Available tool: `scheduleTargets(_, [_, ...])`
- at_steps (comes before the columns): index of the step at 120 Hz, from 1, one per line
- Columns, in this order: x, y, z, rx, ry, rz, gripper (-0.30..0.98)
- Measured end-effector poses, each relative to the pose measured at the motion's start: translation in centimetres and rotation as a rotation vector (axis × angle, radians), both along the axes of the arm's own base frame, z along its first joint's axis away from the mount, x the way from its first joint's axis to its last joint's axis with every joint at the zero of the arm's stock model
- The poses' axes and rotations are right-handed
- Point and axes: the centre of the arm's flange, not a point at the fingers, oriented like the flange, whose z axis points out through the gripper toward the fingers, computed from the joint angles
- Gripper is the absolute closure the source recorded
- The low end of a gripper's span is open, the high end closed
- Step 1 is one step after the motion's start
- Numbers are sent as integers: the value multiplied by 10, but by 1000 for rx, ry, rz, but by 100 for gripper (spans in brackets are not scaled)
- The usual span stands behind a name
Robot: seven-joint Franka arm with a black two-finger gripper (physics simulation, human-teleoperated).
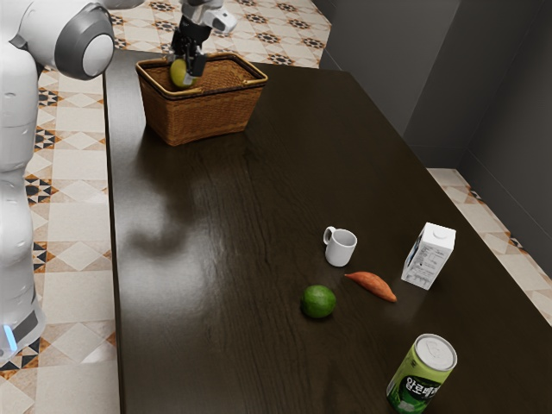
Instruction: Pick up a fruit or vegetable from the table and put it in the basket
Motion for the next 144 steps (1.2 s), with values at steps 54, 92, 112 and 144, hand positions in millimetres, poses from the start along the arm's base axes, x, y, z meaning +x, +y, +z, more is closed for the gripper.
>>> scheduleTargets(54, [1, -4, 9, -14, -10, -17, 20])
scheduleTargets(92, [-9, -34, 111, 23, -86, -62, 30])
scheduleTargets(112, [49, -134, 186, 83, -180, -259, 28])
scheduleTargets(144, [95, -322, 253, 125, -201, -527, 7])
